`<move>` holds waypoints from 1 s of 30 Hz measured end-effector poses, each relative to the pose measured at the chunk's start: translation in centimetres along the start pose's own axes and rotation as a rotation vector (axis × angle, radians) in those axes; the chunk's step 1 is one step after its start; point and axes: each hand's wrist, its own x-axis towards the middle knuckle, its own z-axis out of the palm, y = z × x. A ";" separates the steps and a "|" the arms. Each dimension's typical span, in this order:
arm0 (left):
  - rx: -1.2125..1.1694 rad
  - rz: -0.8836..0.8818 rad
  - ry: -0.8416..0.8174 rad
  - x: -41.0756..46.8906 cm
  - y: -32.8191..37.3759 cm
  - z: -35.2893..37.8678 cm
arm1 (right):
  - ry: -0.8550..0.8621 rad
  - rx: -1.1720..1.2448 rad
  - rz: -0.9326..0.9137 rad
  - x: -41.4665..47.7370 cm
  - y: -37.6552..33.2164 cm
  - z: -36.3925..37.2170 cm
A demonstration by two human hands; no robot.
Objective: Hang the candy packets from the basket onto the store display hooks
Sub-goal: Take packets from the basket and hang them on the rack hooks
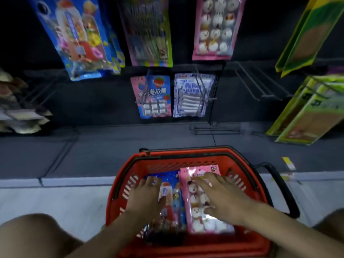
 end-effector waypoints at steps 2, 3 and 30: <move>0.004 -0.067 -0.051 0.9 0.6 2.1 | -0.047 -0.011 -0.021 0.1 -0.3 1.4; -0.043 -0.122 -0.056 1.1 1.1 2.6 | -0.057 -0.017 -0.028 0.1 -0.3 1.9; -1.078 -0.802 -0.178 5.1 -0.4 9.3 | -0.234 -0.083 0.058 -1.2 1.9 5.8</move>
